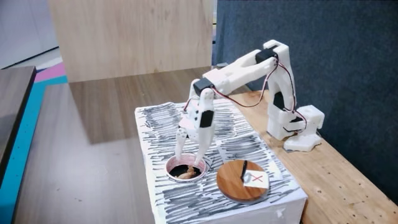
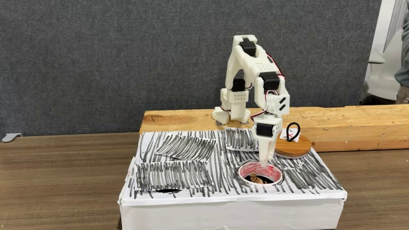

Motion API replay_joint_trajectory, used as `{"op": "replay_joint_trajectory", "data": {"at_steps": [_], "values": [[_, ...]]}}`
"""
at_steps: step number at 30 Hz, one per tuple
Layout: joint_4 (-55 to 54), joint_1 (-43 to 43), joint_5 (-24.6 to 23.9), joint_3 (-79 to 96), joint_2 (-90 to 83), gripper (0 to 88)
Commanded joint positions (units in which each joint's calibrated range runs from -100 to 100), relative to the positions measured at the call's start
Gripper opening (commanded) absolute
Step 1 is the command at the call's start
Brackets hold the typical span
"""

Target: Pick the brown debris from the hole.

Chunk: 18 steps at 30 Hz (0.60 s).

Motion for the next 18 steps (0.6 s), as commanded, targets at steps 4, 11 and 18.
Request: {"op": "replay_joint_trajectory", "data": {"at_steps": [4,11,18], "values": [[-0.5,0.6,0.3,-0.9,0.0,18.1],[-0.6,4.7,0.3,-1.2,7.3,18.1],[-0.6,6.0,0.3,-1.2,10.5,18.1]]}}
